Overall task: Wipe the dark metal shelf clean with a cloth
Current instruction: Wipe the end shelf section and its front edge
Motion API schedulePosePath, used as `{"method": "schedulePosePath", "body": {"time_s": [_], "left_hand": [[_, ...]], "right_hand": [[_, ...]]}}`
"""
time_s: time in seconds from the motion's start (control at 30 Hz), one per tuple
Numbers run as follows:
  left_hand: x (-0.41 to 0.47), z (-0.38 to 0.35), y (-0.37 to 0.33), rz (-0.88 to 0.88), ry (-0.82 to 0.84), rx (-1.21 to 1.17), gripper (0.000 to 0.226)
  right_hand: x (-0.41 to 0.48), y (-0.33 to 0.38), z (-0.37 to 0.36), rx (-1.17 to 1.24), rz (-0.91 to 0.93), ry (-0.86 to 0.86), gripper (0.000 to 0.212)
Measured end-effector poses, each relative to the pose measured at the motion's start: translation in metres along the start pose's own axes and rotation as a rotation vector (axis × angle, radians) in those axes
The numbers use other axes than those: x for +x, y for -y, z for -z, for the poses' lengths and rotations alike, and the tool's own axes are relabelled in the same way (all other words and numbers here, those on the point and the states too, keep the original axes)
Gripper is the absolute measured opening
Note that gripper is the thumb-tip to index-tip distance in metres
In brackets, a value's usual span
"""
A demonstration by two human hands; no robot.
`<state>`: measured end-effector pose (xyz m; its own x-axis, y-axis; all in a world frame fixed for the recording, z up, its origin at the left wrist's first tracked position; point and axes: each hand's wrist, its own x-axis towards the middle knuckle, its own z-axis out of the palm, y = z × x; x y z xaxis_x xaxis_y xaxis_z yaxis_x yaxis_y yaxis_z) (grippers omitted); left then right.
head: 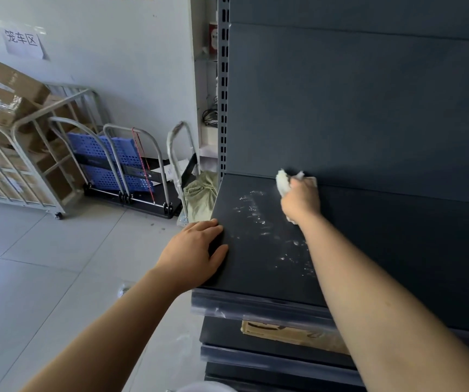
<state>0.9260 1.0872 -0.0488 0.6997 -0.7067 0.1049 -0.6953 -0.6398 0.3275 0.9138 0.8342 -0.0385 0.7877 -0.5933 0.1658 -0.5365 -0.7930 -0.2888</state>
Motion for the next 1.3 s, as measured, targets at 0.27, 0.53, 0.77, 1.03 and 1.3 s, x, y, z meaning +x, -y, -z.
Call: {"method": "schedulePosePath", "body": {"time_s": [0.27, 0.53, 0.77, 1.03, 1.3], "left_hand": [[0.0, -0.001, 0.005, -0.017, 0.015, -0.038, 0.056], [-0.01, 0.013, 0.007, -0.031, 0.077, -0.054, 0.055], [-0.038, 0.021, 0.001, 0.015, 0.126, -0.097, 0.054], [-0.053, 0.025, -0.003, 0.017, 0.129, -0.098, 0.043], [-0.069, 0.021, -0.007, 0.085, 0.059, -0.159, 0.046]], "right_hand": [[-0.012, 0.08, -0.011, 0.485, 0.18, 0.235, 0.034], [-0.029, -0.015, 0.033, 0.393, -0.205, -0.113, 0.047], [-0.077, -0.02, 0.001, -0.146, -0.014, -0.041, 0.073], [-0.107, 0.057, 0.016, 0.592, -0.001, 0.01, 0.03], [-0.145, -0.033, 0.04, 0.014, -0.251, -0.016, 0.03]]}}
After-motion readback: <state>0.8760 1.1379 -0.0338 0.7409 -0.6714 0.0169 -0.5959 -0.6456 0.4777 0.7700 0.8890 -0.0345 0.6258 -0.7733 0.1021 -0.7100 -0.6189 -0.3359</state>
